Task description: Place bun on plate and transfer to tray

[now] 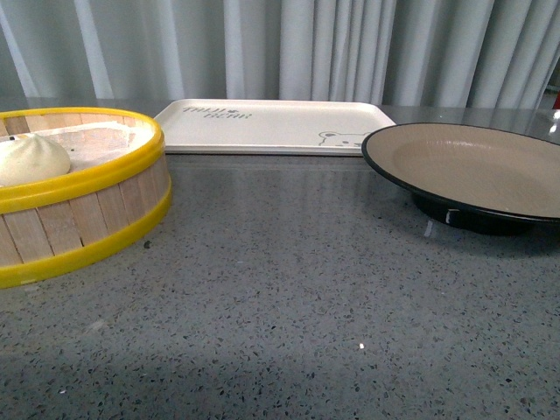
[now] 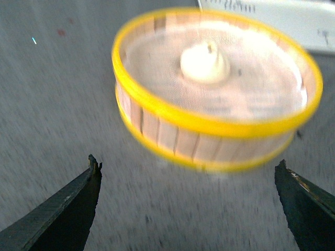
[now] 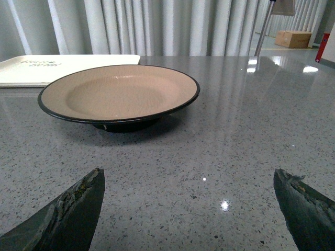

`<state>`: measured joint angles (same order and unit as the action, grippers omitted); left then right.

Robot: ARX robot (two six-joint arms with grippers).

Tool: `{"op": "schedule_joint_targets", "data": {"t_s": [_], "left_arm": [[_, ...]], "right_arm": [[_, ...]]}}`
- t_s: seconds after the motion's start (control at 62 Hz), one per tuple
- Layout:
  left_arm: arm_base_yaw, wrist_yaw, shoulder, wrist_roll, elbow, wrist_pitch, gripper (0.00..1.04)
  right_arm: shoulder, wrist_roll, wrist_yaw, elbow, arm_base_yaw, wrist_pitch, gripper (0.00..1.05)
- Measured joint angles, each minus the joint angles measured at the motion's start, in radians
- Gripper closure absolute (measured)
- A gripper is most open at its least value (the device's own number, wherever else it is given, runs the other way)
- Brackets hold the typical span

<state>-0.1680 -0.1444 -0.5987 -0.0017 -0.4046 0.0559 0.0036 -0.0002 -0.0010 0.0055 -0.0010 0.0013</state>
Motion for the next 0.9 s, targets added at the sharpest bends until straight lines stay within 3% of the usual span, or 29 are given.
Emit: {"op": "schedule_joint_targets", "data": {"t_s": [0.177,0.322,0.467,0.902], "left_arm": [[0.093,0.076,-0.238,0.001,-0.23,-0.076,0.07],[0.222,0.144,-0.439,0.036,-0.405,-0.065,0.07],[0.294,0.177,-0.597,0.054,-0.512,-0.014,0.07],[0.349,0.311,-0.857,0.08,-0.62,0.016,0.07]], "right_arm": [[0.0,0.0,0.0,0.0,0.0,0.0,0.08],[0.0,0.0,0.0,0.0,0.0,0.0,0.08],[0.0,0.0,0.0,0.0,0.0,0.0,0.08],[0.0,0.0,0.0,0.0,0.0,0.0,0.08]]}}
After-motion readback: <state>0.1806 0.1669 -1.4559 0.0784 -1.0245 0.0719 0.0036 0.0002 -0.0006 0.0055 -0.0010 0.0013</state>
